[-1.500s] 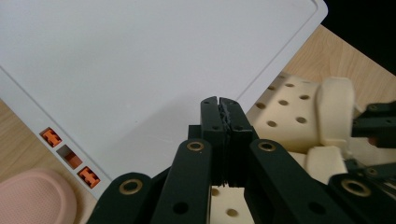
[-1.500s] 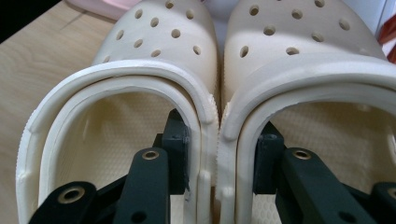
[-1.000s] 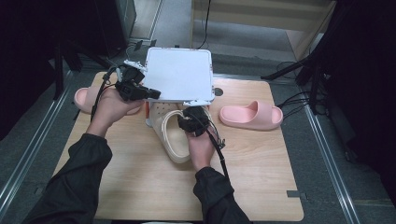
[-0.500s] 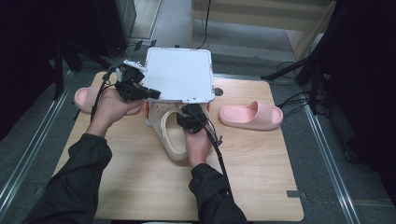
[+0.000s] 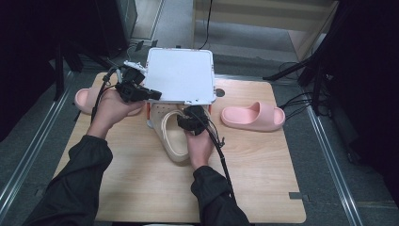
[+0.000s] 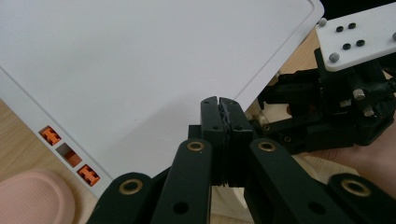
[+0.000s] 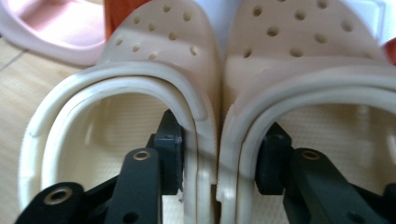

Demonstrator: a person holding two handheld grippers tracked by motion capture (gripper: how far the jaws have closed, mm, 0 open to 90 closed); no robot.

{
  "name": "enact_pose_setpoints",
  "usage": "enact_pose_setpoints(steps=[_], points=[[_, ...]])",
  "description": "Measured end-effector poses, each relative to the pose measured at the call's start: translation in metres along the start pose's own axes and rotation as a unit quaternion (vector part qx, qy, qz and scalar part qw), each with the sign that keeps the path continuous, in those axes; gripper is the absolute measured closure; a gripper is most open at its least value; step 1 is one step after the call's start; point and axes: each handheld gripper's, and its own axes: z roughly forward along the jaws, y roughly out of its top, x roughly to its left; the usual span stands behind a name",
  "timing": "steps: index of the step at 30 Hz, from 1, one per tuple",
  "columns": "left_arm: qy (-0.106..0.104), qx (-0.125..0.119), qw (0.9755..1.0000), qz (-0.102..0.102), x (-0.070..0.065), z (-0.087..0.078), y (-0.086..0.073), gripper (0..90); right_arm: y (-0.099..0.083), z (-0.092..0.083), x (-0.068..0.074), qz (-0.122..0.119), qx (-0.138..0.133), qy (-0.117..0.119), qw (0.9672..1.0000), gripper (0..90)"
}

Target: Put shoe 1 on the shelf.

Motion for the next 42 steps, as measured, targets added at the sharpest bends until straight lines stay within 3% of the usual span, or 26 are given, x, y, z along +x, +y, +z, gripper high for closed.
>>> enact_pose_setpoints(steps=[5,14,20,25,31,42], points=[[0.0,-0.001,1.0,-0.002,0.0,0.0,0.0,89.0,-0.001,-0.004,0.0,-0.011,0.006,0.002,0.9999,55.9],[0.001,0.0,1.0,-0.003,0.0,0.0,0.0,89.1,-0.011,-0.033,-0.001,-0.013,0.003,0.022,0.9997,51.7],[-0.001,0.0,1.0,-0.007,0.0,0.0,0.0,89.1,-0.027,-0.055,-0.002,-0.022,0.009,0.039,0.9989,56.8],[0.002,0.001,1.0,-0.005,-0.001,0.0,0.0,89.1,-0.039,-0.076,-0.001,-0.042,-0.003,0.053,0.9977,61.8],[0.003,0.0,1.0,-0.006,-0.001,0.0,0.0,89.1,-0.055,-0.095,0.004,-0.056,-0.002,0.095,0.9939,77.8],[0.007,0.001,1.0,-0.007,-0.002,0.0,0.0,89.1,-0.091,-0.096,0.017,-0.098,0.016,0.117,0.9882,84.2]])
